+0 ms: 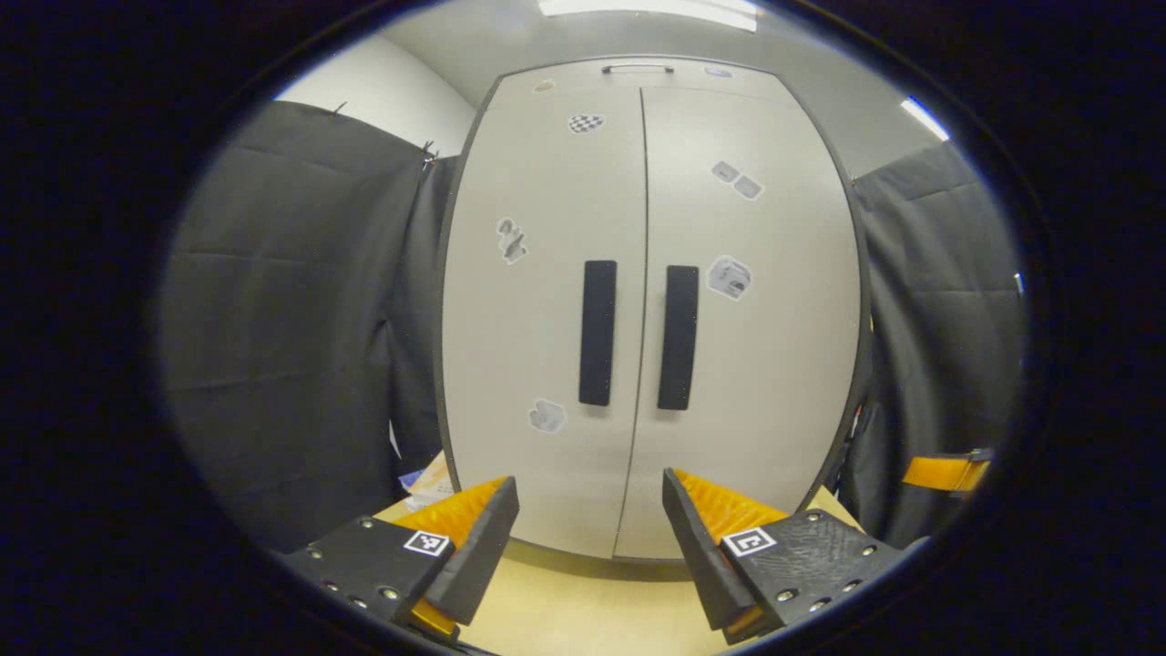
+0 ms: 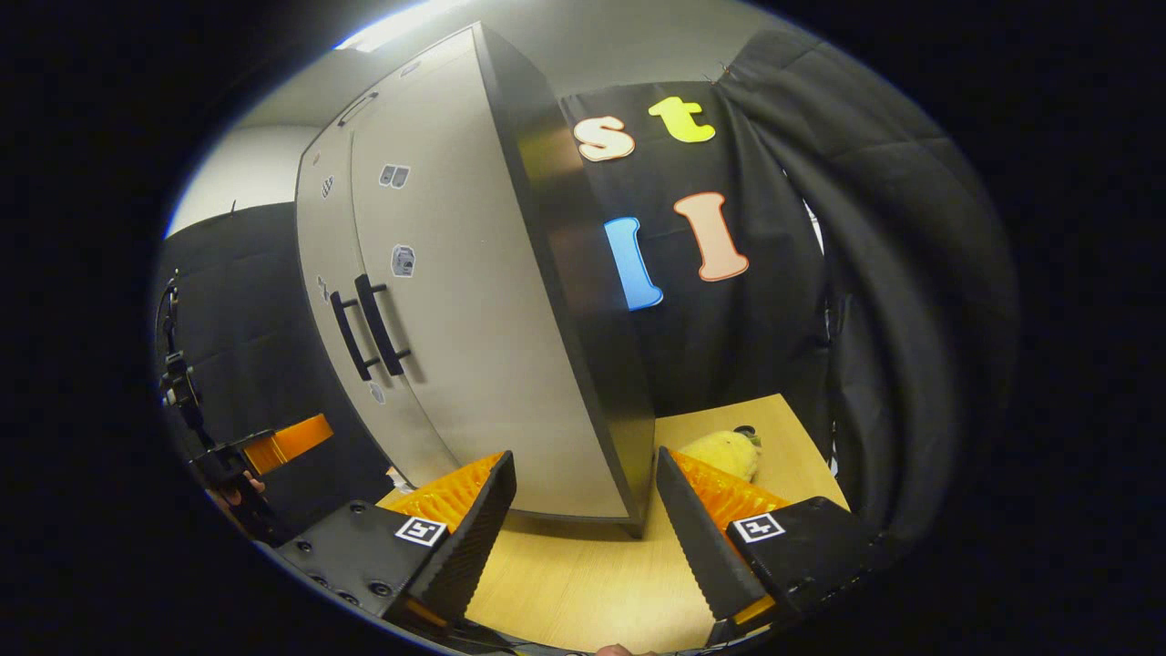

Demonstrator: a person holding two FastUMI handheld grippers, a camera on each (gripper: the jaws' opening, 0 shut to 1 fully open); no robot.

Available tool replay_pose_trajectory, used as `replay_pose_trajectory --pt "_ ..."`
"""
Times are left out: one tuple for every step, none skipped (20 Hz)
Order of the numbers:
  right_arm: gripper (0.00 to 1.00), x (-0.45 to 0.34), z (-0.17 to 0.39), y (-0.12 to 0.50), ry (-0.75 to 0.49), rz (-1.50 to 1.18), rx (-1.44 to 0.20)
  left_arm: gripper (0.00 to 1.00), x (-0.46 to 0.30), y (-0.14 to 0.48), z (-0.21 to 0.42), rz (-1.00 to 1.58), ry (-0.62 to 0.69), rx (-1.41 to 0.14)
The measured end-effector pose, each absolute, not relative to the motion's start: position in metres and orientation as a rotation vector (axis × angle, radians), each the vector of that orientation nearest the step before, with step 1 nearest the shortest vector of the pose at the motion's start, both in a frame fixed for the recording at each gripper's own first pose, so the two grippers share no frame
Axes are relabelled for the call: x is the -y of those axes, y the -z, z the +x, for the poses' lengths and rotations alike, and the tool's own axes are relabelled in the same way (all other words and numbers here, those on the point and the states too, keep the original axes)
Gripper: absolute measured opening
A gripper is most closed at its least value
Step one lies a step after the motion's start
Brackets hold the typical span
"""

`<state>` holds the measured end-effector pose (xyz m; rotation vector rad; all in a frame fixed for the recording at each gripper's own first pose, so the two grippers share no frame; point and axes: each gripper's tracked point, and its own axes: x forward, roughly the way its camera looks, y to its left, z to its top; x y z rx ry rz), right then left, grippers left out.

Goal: Grab one shoe with the right hand and put it into the shoe cabinet, grab the other shoe with the left hand and put it into the shoe cabinet; then close the right door with the right hand and the left door with the left hand.

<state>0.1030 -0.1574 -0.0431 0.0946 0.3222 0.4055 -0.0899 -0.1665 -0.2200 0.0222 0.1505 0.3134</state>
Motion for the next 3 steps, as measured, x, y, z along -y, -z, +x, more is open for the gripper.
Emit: replay_pose_trajectory --pt "0.98 0.170 0.107 0.047 -0.410 0.095 -0.332 0.95 0.178 0.226 -0.095 0.026 -0.330 -0.156" --pt "0.98 0.181 0.111 0.050 -0.412 0.099 -0.340 0.95 0.189 0.231 -0.098 0.027 -0.352 -0.161" --pt "0.99 0.190 0.114 0.051 -0.417 0.106 -0.342 0.95 0.199 0.235 -0.099 0.021 -0.369 -0.164"
